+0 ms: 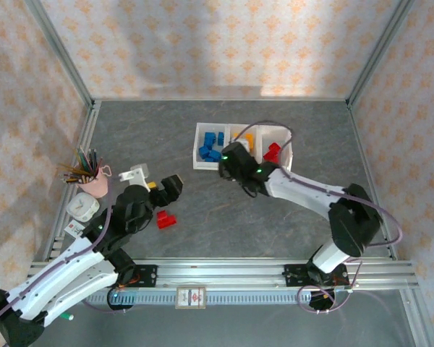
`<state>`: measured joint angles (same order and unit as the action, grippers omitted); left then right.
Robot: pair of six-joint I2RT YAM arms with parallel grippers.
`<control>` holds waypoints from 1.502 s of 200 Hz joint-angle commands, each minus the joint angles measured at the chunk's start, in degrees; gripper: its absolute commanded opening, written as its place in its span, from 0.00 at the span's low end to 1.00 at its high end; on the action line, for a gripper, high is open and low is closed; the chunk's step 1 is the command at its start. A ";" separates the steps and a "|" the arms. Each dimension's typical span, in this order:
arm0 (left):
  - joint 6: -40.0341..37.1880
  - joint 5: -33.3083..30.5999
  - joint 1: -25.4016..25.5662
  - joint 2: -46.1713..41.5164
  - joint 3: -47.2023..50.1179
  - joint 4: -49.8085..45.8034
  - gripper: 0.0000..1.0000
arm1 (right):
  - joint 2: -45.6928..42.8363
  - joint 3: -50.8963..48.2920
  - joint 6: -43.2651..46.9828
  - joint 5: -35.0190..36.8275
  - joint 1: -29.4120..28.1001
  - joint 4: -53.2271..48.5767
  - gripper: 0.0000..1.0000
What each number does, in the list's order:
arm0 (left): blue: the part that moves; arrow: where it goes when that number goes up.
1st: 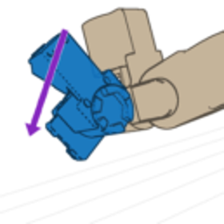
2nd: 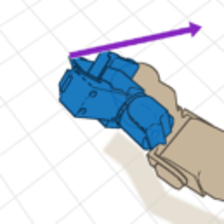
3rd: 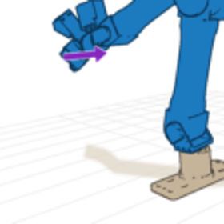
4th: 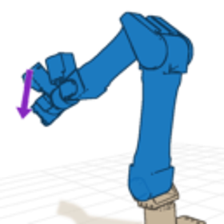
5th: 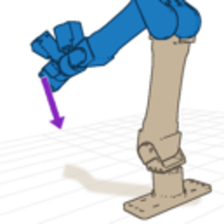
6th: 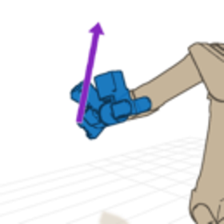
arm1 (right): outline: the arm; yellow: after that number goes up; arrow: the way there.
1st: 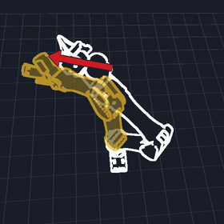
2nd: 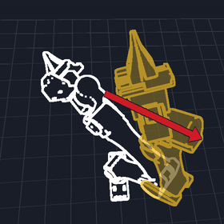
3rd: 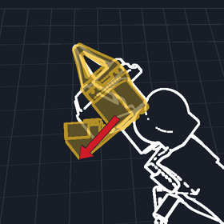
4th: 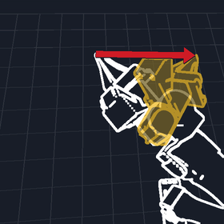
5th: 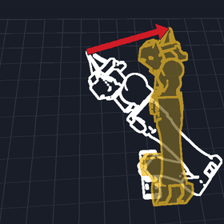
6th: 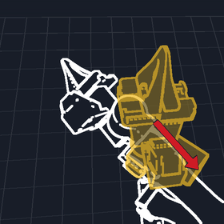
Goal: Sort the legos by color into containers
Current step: Place the lego in the container, then pick up the lego from the bottom-left of the table.
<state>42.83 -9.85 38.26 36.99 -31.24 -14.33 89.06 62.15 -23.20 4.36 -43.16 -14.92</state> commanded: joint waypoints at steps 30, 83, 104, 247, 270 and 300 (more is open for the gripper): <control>-3.85 6.91 -0.03 8.36 -3.86 10.45 0.99 | -5.41 -2.25 0.55 4.98 14.17 -1.28 0.46; -4.77 8.79 -0.12 14.00 -6.07 13.80 0.99 | 3.76 4.79 3.88 4.42 23.32 0.92 0.46; -4.86 8.80 -0.18 14.35 -6.09 14.33 0.99 | 8.28 7.79 4.42 3.57 25.15 1.57 0.47; -4.20 7.18 -1.15 11.26 -5.24 12.15 0.99 | 3.89 5.24 5.93 0.12 21.69 0.90 0.67; -3.98 5.88 -1.39 9.19 -4.75 9.72 0.99 | 0.18 2.55 5.21 0.14 17.98 0.23 0.69; -3.07 3.98 -1.79 5.67 -4.11 5.32 0.99 | -2.88 0.61 3.80 0.87 11.61 -0.71 0.71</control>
<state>39.09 -2.96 37.34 45.43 -35.53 -4.21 88.82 64.45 -17.78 4.25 -27.22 -14.13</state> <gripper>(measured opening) 0.992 0.707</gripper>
